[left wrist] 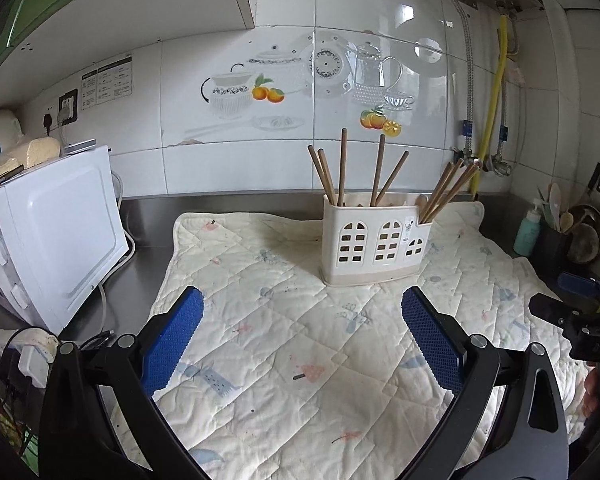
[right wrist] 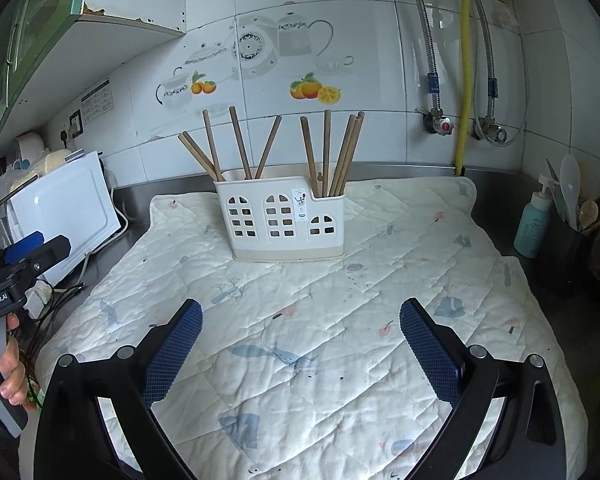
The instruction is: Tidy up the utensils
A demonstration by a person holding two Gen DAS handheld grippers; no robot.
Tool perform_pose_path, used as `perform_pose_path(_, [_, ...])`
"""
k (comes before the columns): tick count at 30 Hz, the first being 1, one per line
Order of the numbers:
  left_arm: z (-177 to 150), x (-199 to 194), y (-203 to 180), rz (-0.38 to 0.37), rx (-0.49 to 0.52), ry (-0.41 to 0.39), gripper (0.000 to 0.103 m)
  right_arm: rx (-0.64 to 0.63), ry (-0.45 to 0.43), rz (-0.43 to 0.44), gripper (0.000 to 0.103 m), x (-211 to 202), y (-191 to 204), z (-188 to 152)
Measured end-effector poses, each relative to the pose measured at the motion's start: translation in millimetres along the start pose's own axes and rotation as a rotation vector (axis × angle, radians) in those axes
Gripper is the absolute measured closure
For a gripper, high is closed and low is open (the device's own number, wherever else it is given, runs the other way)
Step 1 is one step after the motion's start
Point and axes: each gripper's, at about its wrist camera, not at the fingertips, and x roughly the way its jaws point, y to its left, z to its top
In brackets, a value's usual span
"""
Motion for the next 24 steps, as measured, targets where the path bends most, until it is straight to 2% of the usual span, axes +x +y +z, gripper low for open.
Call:
perform_pose_path(9, [-9, -3, -6, -0.001, 0.045, 0.022, 0.005, 0.007, 0.012, -0.018, 0.007, -4, 1, -12])
perform_pose_path(24, [-20, 7, -14, -0.02, 0.036, 0.088, 0.005, -0.028, 0.012, -0.051, 0.007, -7, 5, -19])
